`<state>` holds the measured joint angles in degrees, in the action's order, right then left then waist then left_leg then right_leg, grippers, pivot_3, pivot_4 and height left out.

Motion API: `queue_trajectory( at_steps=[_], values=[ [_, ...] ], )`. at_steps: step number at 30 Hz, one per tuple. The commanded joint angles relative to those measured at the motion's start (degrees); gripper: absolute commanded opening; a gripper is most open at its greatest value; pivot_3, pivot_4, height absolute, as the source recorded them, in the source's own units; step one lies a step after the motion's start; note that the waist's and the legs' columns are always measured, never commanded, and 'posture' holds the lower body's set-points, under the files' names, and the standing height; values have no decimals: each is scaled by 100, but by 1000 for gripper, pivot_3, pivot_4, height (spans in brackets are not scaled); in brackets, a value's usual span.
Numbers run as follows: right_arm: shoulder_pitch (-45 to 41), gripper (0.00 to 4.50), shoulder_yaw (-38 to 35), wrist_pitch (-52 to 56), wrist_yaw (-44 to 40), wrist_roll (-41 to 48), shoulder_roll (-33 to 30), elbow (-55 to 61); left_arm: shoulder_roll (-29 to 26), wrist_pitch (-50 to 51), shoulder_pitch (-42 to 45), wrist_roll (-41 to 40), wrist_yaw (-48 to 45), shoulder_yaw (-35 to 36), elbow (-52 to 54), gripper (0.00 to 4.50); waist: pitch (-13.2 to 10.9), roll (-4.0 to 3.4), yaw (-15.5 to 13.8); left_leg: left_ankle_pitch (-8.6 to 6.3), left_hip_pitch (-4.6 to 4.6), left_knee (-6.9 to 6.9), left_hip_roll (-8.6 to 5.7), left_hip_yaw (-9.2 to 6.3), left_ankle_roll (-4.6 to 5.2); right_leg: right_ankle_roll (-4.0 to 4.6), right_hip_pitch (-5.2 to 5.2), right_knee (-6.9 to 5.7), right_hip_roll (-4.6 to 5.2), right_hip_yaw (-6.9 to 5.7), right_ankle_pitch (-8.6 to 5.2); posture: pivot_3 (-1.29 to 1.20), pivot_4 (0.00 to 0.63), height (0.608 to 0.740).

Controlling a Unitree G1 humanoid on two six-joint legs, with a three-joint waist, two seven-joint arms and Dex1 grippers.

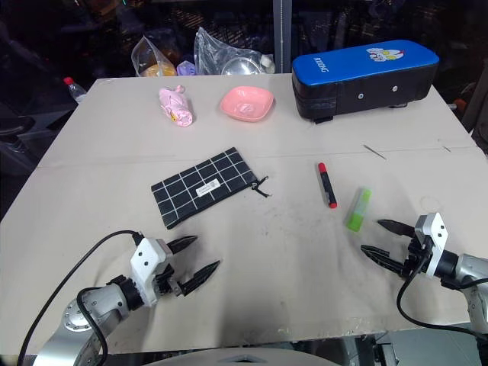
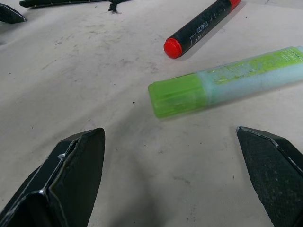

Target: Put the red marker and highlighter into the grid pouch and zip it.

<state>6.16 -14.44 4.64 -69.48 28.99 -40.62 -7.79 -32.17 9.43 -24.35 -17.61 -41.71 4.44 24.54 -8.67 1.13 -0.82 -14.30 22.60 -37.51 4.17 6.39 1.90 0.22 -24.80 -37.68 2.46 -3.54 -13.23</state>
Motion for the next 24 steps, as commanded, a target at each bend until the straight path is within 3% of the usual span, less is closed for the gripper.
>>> queue_trajectory(
  at_steps=[1,10,17,21,24],
  values=[
    [-33,4475,-116,-100,-117,47,-54,38,-32,-45,-152,-143,-105,112,152,4500,0,0,0,0,0,0,0,0,0,0,0,0,0,0,0,0,150,740],
    [28,4475,-99,-221,-257,91,-6,180,47,-323,-274,-458,-295,388,12,4500,0,0,1,0,0,0,0,0,0,0,0,0,0,-1,0,0,150,740],
    [200,4475,17,357,-239,578,12,1517,332,-1452,-10,-357,-65,1295,-457,4500,-1,0,-1,0,1,0,1,-6,0,0,1,0,1,-5,0,0,150,740],
    [-11,4475,243,1015,147,1236,214,2647,-316,-2782,132,488,-107,2045,-1628,4500,-4,9,15,0,1,0,5,-5,-1,1,-1,0,3,-4,0,0,150,740],
    [-144,4475,448,1200,350,1372,436,2900,-993,-4031,579,1384,-27,1991,-2788,4500,-4,11,-9,0,3,0,7,-30,-2,8,-1,-1,3,-22,-3,0,150,740]
  ],
)
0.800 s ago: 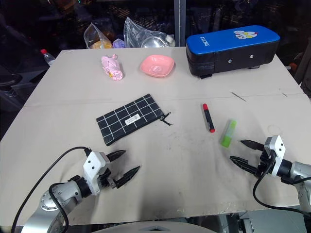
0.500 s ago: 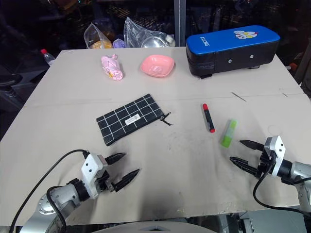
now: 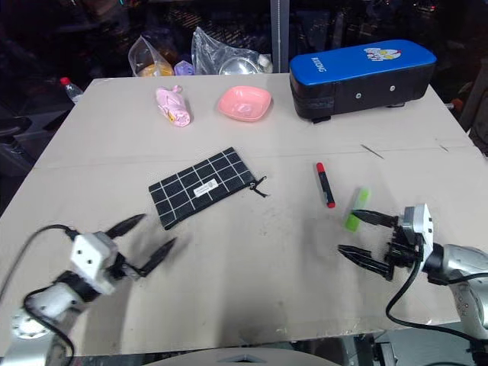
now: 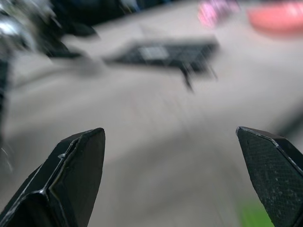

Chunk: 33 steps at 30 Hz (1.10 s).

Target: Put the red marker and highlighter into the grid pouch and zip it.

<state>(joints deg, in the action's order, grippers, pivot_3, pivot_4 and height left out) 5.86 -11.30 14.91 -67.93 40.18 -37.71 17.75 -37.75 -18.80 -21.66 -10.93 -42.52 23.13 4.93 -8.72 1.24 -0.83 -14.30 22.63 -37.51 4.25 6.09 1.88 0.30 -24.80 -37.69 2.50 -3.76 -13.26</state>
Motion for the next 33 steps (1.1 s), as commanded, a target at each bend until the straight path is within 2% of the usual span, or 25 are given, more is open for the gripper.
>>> queue_trajectory(
  at_steps=[1,7,11,13,16,21,27,33],
  values=[
    [-136,4475,191,187,239,246,218,340,-639,-1620,470,927,30,7,-1200,4500,1,-1,-35,0,2,0,0,-4,-1,1,0,1,2,-4,0,0,150,740],
    [-154,4475,388,-45,222,-5,454,136,-1481,-3513,1684,1629,-141,-817,-2940,4500,1,4,-94,-1,30,0,-12,20,2,4,-3,25,52,-35,1,0,150,740],
    [-193,4475,390,-106,248,-6,548,131,-1602,-4351,2509,2197,122,-1369,-3662,4500,1,4,-91,-5,25,0,-15,37,11,13,0,28,57,-34,14,0,150,740],
    [-195,4475,370,-141,263,-1,595,119,-1482,-4543,2906,2466,300,-1637,-3812,4500,2,4,-86,-5,21,0,-13,38,11,9,0,21,53,-34,14,0,150,740],
    [-177,4475,358,-175,267,-18,616,110,-1253,-4572,3325,2605,469,-1995,-3944,4500,2,3,-117,-4,16,0,-13,40,10,-23,0,7,35,-37,16,0,150,740],
    [-100,4475,317,-268,275,-76,608,100,-983,-4378,3665,2661,692,-2390,-4063,4500,4,0,-115,-4,11,-1,-9,43,10,-26,0,0,23,-33,17,0,150,740],
    [-83,4475,258,-380,290,-109,606,56,-653,-3524,3674,2455,1021,-2392,-3828,4500,5,-1,-135,-3,10,-14,-10,42,10,-28,2,-9,23,-33,16,0,150,740],
    [-158,4475,300,-455,326,-146,634,-21,-387,-3099,3516,2742,1659,-2343,-3365,4500,6,-2,-138,-3,11,-34,-6,36,10,-29,6,-20,22,-35,16,0,150,740]
  ],
)
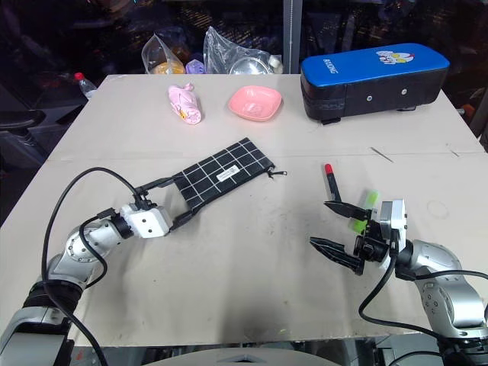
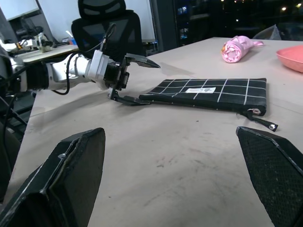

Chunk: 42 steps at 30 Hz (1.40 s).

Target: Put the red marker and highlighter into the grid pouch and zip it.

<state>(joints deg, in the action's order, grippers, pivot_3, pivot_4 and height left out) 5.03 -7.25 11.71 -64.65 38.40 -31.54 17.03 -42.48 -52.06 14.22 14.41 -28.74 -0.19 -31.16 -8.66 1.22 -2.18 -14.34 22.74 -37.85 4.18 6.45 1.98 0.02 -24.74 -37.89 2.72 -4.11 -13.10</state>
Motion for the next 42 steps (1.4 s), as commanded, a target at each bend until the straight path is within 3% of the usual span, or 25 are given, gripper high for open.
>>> queue_trajectory(
  at_steps=[1,9,14,17,25,32,38,40,42],
  values=[
    [-92,4475,-99,-143,-1,29,20,36,154,304,-74,260,385,-28,331,4500,0,0,-2,0,1,-1,0,-1,0,0,0,0,0,-1,0,0,150,740],
    [-228,4475,-118,-210,22,-3,15,-136,330,652,224,657,801,-217,494,4500,0,1,2,0,3,-4,-1,-3,0,1,1,0,-4,-2,1,0,150,740],
    [-233,4500,-122,-217,73,9,23,-122,344,665,381,752,976,-330,441,2320,-2,3,17,0,6,-4,0,-4,0,1,0,1,-5,-3,1,0,150,740],
    [-218,4500,-138,-226,98,6,14,-122,340,669,446,925,1127,-404,403,774,-1,2,22,-1,6,-4,0,-4,0,1,0,1,-6,-3,1,0,150,740],
    [-200,4500,-145,-223,199,5,2,-52,424,856,742,1168,1427,-558,373,774,-1,2,-1,0,7,-10,-1,-7,0,0,3,-1,-5,-5,1,0,150,740],
    [-182,4500,-123,-266,242,-33,6,-31,575,1279,1112,1073,1120,-823,266,774,-2,3,11,-1,10,-13,-2,-6,0,0,2,-1,-8,-6,1,0,150,740],
    [-177,4500,-92,-313,276,-67,20,-34,447,1026,1076,1009,1320,-775,368,774,-2,4,32,-1,10,-14,-2,-6,0,0,2,-2,-10,-5,1,0,150,740],
    [-149,4500,-96,-345,254,-89,25,-64,365,934,915,962,1340,-749,419,215,-2,4,70,-1,10,-14,0,-7,0,1,2,-2,-10,-4,1,0,150,740],
    [-154,4500,-84,-363,253,-115,38,-89,304,883,791,900,1352,-724,467,28,-2,4,110,-1,10,-14,2,-10,0,2,2,-3,-10,-5,1,0,150,740]
  ],
)
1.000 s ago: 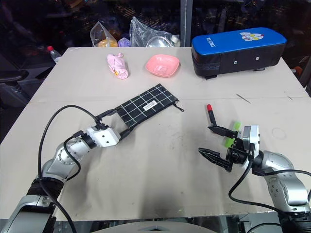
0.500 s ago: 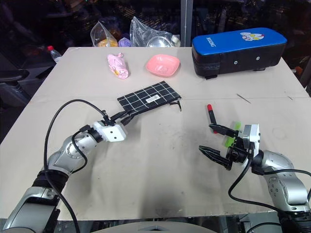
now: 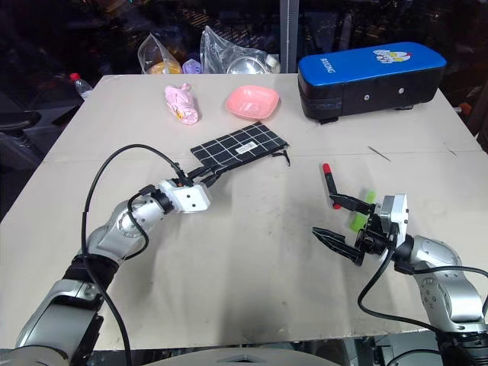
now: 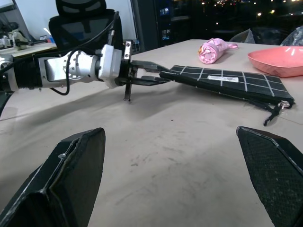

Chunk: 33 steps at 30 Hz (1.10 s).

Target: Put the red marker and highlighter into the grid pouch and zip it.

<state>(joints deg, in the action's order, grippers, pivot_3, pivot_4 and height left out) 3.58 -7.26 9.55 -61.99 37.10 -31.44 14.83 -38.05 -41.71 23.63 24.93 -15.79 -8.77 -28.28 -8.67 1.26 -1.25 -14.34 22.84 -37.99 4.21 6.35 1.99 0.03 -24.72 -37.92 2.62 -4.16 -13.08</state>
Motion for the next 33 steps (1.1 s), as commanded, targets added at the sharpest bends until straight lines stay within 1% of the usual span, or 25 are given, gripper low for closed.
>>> queue_trajectory(
  at_steps=[1,10,13,15,16,18,20,23,27,30,33],
  values=[
    [-17,4500,-78,-148,-10,5,35,126,-160,-160,-190,-184,58,141,200,28,0,-1,31,0,0,0,0,0,0,0,0,0,0,-1,0,0,150,740],
    [-131,4500,-8,-154,-31,-61,70,45,-322,-242,-722,-385,126,402,845,28,0,0,49,0,-3,1,0,3,0,0,-1,-1,1,3,0,0,150,740],
    [-200,4500,7,-69,116,-57,107,126,-376,-352,-1087,-861,-108,458,1426,28,0,0,48,0,-2,0,2,4,0,0,-1,-1,3,4,0,0,150,740],
    [-274,4500,131,-31,192,-195,81,233,-462,-244,-1467,-1279,-441,410,1989,28,0,-1,58,0,-2,1,3,4,0,4,-1,0,7,9,2,0,150,740],
    [-367,4500,240,-8,315,-346,94,258,-502,-129,-1664,-1490,-609,392,2297,28,-1,-1,54,-1,-2,1,4,5,0,17,-2,0,22,17,9,0,150,740],
    [-563,4500,467,-67,625,-826,123,222,-548,90,-1915,-1765,-857,392,2744,28,-1,-3,55,0,-2,1,5,3,-1,16,-1,0,26,18,8,0,150,740],
    [-820,4500,727,-169,1045,-1442,186,145,-538,315,-2018,-1946,-1023,427,3054,28,-1,-3,46,0,-3,0,4,3,-1,2,-2,-2,24,17,-1,0,150,740],
    [-1453,4500,1077,-361,1739,-2385,361,-48,-516,550,-2025,-2043,-1221,443,3340,28,-2,-3,45,0,-3,-2,2,2,-2,1,-2,-4,2,15,-2,0,150,740],
    [-2149,4500,1680,-942,1934,-3451,332,-409,-449,668,-1964,-2037,-1371,445,3409,28,-2,-3,50,0,-3,-3,0,15,-1,0,-7,-3,-2,15,-1,0,150,740],
    [-2488,4500,1988,-849,2233,-4089,368,-592,-404,674,-1917,-2043,-1456,448,3399,28,-2,-4,47,0,1,-2,-1,15,-1,1,-7,-2,-2,12,-1,0,150,740],
    [-2669,4500,2173,-1094,2293,-4413,346,-830,-355,677,-1873,-2038,-1519,456,3366,28,-2,-3,48,0,3,-3,-2,19,-1,5,-9,-2,-2,13,1,0,150,740]
  ],
)
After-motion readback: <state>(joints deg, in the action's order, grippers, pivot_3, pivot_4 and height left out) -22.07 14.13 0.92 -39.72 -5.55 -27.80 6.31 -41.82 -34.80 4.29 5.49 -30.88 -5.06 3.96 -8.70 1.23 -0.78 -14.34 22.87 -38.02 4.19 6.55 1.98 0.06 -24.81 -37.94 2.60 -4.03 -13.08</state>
